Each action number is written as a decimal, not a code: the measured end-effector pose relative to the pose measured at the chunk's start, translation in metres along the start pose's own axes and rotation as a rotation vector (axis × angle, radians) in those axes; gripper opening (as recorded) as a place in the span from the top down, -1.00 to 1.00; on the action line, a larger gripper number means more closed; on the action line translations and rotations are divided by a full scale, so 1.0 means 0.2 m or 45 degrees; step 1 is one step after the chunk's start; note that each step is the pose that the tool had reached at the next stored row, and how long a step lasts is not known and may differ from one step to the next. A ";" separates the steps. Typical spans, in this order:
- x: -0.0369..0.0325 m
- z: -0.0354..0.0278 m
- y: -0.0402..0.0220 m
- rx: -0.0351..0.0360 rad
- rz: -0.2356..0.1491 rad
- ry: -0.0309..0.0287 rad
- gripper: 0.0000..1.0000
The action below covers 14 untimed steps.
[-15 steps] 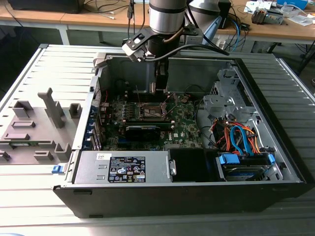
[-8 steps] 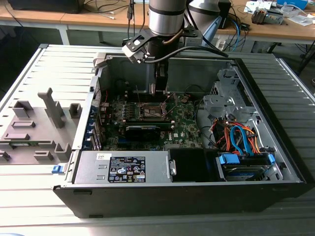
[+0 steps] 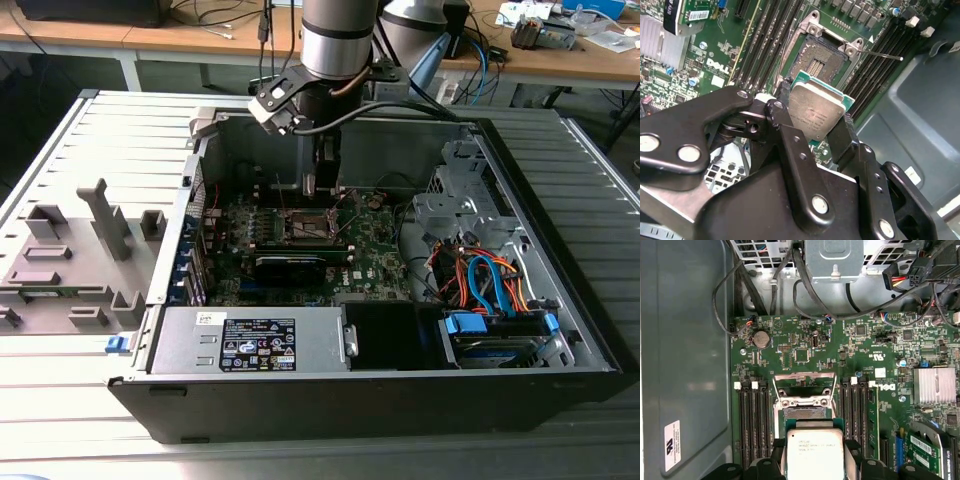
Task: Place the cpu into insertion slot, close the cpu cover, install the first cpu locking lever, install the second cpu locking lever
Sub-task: 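Place the cpu into insertion slot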
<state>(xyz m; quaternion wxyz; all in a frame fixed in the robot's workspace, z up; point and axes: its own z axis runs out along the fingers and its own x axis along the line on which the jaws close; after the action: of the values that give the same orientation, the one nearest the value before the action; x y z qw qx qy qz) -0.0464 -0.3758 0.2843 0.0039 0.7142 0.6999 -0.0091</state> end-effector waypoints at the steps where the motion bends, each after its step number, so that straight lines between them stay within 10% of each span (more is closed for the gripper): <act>1: 0.000 0.002 0.000 -0.0001 -0.008 -0.0001 -0.09; 14: 0.001 0.043 -0.006 -0.0012 -0.069 -0.0021 -0.09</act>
<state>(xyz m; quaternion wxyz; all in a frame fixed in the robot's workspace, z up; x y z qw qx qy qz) -0.0477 -0.3758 0.2758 0.0046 0.6950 0.7190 -0.0094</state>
